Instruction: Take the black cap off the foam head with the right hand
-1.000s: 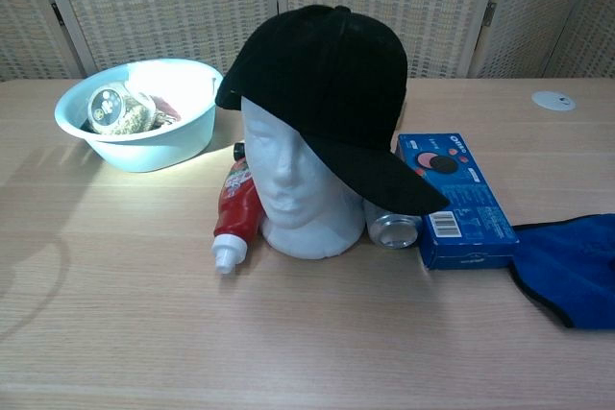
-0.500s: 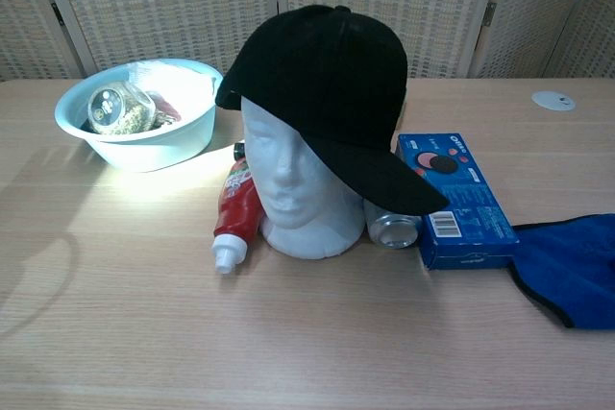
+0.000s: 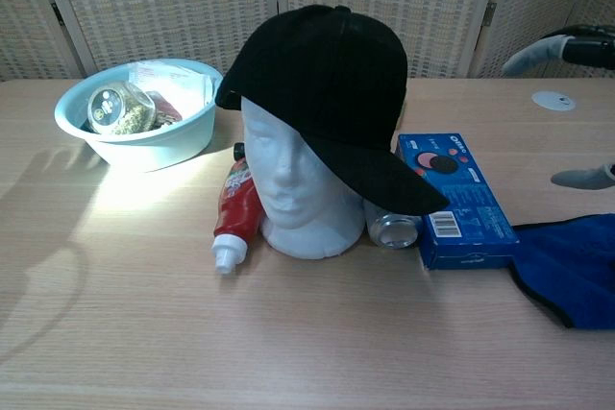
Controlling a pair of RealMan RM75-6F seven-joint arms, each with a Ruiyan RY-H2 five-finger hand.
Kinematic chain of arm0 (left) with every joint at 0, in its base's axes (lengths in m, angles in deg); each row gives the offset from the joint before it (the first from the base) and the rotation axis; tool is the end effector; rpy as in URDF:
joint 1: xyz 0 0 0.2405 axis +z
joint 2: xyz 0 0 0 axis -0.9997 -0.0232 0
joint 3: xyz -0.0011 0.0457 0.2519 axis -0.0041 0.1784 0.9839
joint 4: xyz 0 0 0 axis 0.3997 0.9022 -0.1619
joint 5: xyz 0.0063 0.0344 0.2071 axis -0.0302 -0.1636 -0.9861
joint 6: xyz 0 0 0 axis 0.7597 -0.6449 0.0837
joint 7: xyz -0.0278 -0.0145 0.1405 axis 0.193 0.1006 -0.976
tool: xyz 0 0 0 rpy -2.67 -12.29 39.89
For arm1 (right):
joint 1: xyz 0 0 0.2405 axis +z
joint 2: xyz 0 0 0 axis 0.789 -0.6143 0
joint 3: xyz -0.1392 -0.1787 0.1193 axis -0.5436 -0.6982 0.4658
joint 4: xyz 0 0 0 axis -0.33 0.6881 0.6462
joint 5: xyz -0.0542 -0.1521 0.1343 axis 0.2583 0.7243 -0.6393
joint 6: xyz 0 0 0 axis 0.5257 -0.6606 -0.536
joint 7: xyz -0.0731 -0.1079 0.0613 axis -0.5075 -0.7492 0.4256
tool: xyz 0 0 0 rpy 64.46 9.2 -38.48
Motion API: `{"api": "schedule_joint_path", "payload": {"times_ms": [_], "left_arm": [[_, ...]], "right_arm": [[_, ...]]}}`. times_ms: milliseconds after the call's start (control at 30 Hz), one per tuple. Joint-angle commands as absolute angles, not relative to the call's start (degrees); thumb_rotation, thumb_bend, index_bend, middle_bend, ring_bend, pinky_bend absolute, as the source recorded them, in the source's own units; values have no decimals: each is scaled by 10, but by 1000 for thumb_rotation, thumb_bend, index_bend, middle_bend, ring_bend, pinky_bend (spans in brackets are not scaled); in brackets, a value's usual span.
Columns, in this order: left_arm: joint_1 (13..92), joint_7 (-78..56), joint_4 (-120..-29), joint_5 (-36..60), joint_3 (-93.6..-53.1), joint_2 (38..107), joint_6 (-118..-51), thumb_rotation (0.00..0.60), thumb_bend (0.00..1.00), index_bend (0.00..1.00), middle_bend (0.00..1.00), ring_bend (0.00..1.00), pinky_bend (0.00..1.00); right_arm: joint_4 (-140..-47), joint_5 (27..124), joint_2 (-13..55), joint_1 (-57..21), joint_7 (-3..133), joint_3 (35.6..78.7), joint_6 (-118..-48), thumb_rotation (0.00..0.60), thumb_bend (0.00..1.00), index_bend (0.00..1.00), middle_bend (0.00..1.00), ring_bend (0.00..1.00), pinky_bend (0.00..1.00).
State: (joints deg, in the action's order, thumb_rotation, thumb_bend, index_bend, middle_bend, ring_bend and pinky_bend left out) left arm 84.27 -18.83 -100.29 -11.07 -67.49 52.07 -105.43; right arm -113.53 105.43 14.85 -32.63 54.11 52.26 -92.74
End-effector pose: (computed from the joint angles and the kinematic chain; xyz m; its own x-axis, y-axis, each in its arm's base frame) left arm -0.2991 0.1752 0.1609 0.4607 0.0156 0.8874 0.8871 0.0223 -0.4610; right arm -0.2089 -0.2443 0.0631 0.3664 -0.0585 0.9286 -0.8644 -0.3908 0.3164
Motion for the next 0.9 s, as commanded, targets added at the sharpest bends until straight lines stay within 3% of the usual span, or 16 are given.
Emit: {"api": "schedule_joint_path", "payload": {"times_ms": [33, 367, 633, 900], "left_arm": [[845, -187, -1002, -113, -673, 520, -1057, 600, 170, 147, 86, 131, 79], [846, -189, -1007, -114, -671, 518, -1055, 600, 170, 155, 86, 131, 79], [843, -192, -1008, -115, -671, 520, -1051, 600, 170, 155, 86, 131, 79], [841, -196, -1009, -112, -671, 519, -1046, 600, 170, 155, 86, 131, 79]], "right_arm": [[-1118, 1063, 181, -315, 536, 525, -929, 600, 0, 217, 125, 0, 59], [-1085, 1080, 238, -307, 529, 513, -943, 600, 0, 307, 206, 4, 55], [-1051, 1085, 277, -310, 536, 505, -961, 600, 0, 414, 353, 178, 60], [-1012, 1087, 310, -305, 543, 506, -969, 600, 0, 474, 434, 289, 123]]}}
